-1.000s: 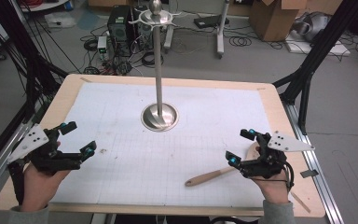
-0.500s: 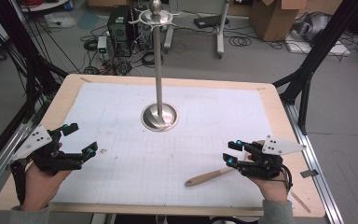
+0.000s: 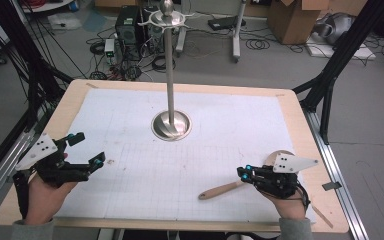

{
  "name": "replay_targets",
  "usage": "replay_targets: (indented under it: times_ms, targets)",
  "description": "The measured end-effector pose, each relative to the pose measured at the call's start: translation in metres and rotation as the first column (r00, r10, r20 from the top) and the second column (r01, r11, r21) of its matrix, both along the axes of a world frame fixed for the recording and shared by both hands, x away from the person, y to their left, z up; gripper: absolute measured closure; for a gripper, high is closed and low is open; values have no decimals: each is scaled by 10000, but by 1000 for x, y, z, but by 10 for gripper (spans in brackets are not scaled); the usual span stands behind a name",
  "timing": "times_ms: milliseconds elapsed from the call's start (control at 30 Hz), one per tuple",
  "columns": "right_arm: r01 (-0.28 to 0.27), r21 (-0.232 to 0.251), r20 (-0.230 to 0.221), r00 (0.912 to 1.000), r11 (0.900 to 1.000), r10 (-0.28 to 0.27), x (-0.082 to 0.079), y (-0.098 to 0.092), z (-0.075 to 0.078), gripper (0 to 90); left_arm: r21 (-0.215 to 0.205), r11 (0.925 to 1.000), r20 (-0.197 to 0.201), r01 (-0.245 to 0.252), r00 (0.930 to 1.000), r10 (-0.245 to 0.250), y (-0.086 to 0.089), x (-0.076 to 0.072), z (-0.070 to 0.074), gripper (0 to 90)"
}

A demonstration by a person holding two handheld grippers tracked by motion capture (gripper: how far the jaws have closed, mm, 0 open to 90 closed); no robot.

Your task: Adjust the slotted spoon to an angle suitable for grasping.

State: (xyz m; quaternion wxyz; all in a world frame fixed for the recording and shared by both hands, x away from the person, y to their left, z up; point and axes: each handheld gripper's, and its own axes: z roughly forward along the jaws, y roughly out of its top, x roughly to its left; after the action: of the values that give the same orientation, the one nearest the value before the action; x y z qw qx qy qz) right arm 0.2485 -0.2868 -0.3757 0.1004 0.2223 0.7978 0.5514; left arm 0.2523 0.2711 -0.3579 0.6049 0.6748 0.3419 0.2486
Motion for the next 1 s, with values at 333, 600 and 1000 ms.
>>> replay_targets:
  times_ms: [333,600,1000]
  targets:
    - [-758,-592,-260,9969,9954,744,-2,4,-13,893,-5,10000,-77,-53,10000,53,1,2,-2,18]
    - [-1306,-1271,-645,9903,9833,1232,-2,14,-28,893,13,10000,-153,-70,9999,71,1,4,-4,18]
    - [-1699,-1459,-965,9829,9746,1569,2,31,-49,893,19,10000,-291,-89,9995,90,2,6,-6,19]
